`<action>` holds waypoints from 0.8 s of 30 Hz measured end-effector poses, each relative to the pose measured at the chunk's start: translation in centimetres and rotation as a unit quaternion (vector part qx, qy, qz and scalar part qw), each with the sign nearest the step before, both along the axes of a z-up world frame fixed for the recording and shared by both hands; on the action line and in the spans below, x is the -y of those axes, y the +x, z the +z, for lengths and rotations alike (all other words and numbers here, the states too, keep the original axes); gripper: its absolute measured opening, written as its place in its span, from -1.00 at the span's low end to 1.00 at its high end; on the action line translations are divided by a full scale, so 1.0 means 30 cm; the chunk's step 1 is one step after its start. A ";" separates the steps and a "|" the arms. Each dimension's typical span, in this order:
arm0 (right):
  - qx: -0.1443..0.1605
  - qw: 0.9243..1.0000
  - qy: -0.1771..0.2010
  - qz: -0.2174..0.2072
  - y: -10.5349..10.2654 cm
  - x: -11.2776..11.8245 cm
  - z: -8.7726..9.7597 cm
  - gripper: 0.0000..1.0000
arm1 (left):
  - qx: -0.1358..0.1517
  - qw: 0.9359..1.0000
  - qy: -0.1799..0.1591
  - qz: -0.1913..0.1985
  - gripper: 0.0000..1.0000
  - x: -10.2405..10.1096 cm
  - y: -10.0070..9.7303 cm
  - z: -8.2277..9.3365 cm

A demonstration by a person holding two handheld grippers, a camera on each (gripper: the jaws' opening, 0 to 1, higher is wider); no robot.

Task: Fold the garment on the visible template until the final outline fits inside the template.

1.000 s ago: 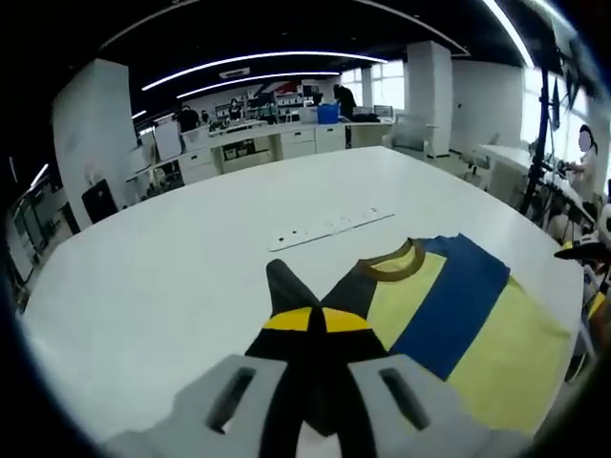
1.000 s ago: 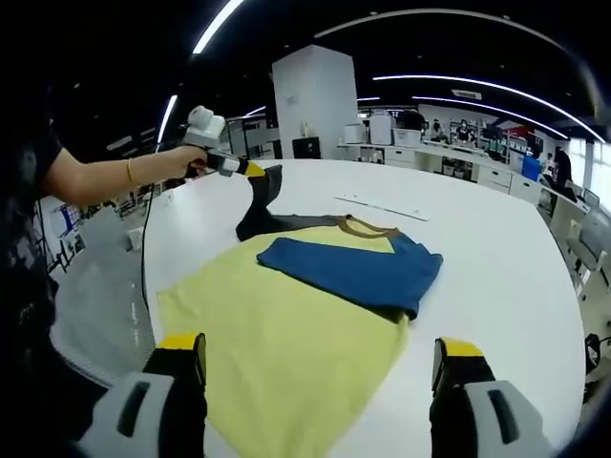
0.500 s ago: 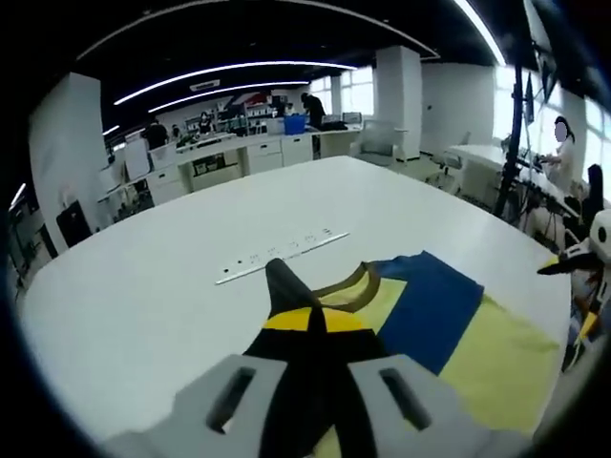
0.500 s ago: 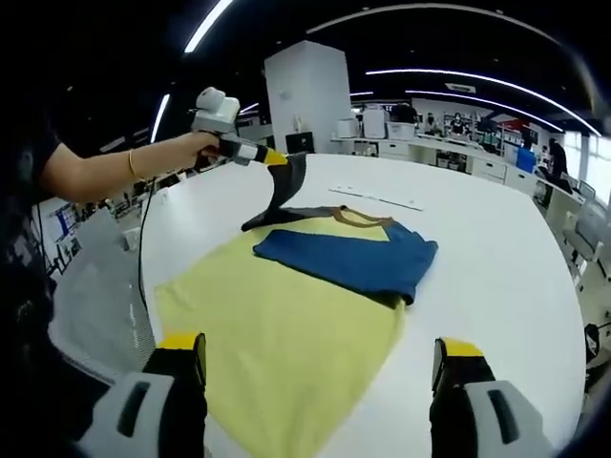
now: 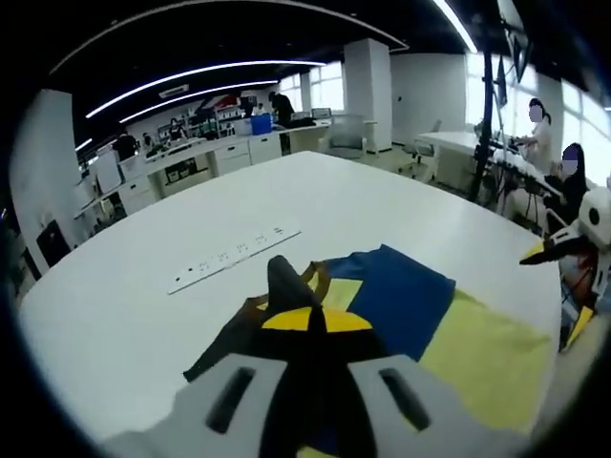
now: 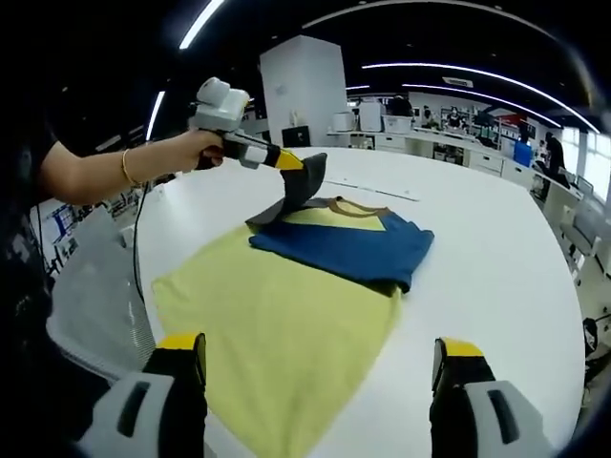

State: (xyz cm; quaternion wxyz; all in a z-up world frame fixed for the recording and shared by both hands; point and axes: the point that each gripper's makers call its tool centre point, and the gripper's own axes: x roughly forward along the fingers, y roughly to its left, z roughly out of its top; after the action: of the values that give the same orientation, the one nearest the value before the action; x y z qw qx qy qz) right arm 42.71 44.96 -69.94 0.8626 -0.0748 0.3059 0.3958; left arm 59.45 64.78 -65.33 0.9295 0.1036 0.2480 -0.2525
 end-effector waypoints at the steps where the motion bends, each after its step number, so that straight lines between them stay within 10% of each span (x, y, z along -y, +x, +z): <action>1: 0.000 1.000 0.000 0.000 -0.001 0.001 -0.001 1.00 | -0.004 1.000 0.002 -0.006 -1.00 0.013 -0.009 -0.010; 24: -0.012 1.000 -0.005 -0.001 -0.018 0.000 -0.034 1.00 | -0.059 0.996 0.007 -0.061 -1.00 0.170 -0.123 -0.175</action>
State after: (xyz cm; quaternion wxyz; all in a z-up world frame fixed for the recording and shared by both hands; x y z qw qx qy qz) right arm 42.18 44.97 -70.96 0.8590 -0.0742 0.3187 0.3938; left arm 55.75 59.68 -70.59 0.8954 0.1097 0.2972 -0.3131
